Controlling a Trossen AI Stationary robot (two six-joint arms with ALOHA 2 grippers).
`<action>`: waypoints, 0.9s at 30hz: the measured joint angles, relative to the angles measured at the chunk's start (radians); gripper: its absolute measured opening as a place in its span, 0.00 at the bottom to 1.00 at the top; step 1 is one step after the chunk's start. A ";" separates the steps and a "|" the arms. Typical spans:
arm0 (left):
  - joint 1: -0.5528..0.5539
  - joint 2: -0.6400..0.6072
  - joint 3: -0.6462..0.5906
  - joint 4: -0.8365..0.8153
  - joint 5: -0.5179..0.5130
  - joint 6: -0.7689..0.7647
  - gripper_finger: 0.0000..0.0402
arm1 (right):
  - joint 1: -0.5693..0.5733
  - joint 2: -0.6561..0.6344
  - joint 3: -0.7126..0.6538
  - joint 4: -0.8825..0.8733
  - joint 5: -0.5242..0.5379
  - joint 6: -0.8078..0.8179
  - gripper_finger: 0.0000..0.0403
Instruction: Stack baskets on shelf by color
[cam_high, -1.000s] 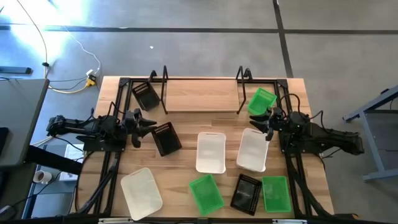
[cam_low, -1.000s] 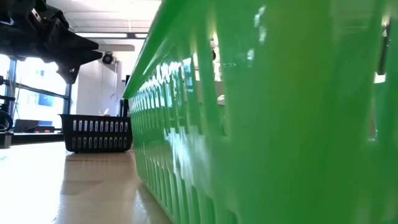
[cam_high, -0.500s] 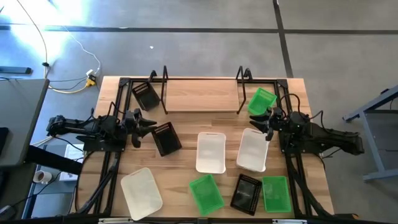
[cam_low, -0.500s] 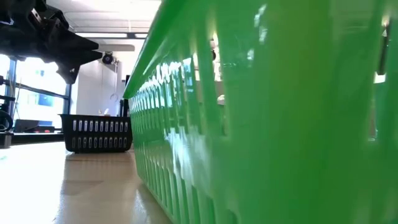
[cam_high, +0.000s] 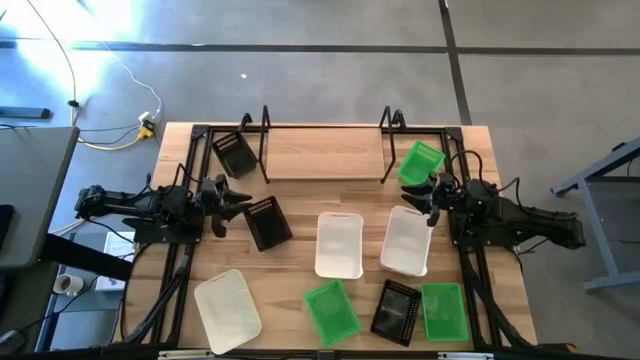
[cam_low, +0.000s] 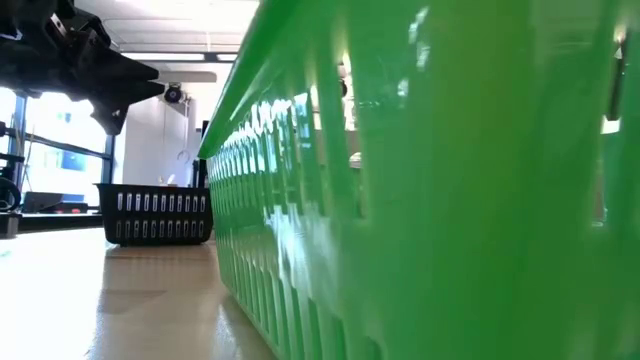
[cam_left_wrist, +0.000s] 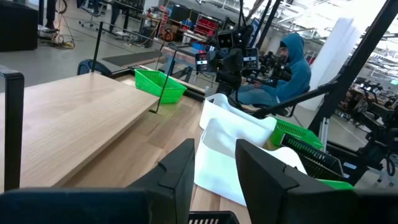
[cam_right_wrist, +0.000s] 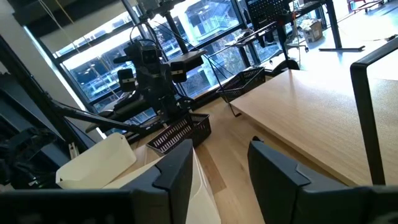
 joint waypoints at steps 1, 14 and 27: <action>0.000 0.000 0.000 0.000 0.000 0.000 0.27 | 0.000 0.000 0.000 0.000 0.000 -0.001 0.35; 0.000 0.000 0.000 0.000 0.000 0.000 0.27 | 0.000 0.000 0.000 0.000 0.000 0.000 0.35; 0.000 0.000 0.000 0.067 -0.030 -0.337 0.27 | 0.000 0.000 0.000 0.000 0.000 0.001 0.35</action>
